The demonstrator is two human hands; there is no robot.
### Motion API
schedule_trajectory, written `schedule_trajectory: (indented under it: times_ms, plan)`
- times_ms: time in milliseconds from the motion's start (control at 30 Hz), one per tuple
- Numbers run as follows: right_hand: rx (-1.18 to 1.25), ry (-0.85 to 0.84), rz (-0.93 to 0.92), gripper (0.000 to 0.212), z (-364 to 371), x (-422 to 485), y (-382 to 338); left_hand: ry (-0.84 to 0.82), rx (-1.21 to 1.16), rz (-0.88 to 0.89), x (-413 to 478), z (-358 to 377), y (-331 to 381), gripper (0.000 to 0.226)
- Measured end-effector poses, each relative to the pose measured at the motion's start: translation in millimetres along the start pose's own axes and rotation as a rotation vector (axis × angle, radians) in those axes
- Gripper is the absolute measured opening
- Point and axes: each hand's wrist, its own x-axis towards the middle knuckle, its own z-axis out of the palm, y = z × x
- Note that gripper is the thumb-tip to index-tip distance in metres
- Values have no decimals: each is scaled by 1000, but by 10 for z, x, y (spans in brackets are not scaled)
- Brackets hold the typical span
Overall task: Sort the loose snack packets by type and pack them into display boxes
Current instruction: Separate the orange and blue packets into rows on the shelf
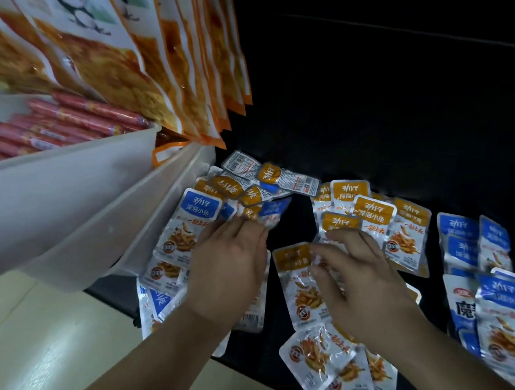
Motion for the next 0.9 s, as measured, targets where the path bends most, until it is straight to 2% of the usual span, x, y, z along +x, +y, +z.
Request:
schedule_trajectory:
  times_ms: [67,133,200,233,300,333,400,467,533,567,633,833,900]
  plan:
    - [325,39,153,46,-141,59,-155,68,-85,-43,-9,-92,158,24]
    - [729,2,393,44,-286,140,-305,65,-180,19,-83,-120,364,17]
    - [933,-5,524,23,-355,234,-351,-18,-292,153,-172,-77,538,15]
    - [946,23,568,11,-372,268,-356,-77,-365,201,-186,-54,576,17]
    - [926,99,612,17,-375,300,-319,-151,-448,204,-146,-44,527,22]
    - [907,122,625,20,-365,300,-276,-132,-399,176,-103,-39,443,23]
    - [889,120,640,23,-363,282,-248,-97,-109,88,20,8,192,27]
    - [894,102,646,25,-344,266,-248,-270,184,-56,173,38,-38,53]
    - [916,91,642,25,-326,261,-276,-465,339,-165,310,90,-179,79]
    - [931,87,641,25,-320,260,-292,-510,394,-174,355,117,-202,84]
    - [939,87,637,24,-318,260,-312,-508,455,-144,407,173,-197,78]
    - [937,110,631,24,-340,238,-266,-524,523,-32,431,264,-108,38]
    - [956,113,632,24,-348,234,-244,-455,469,-11,429,237,-128,34]
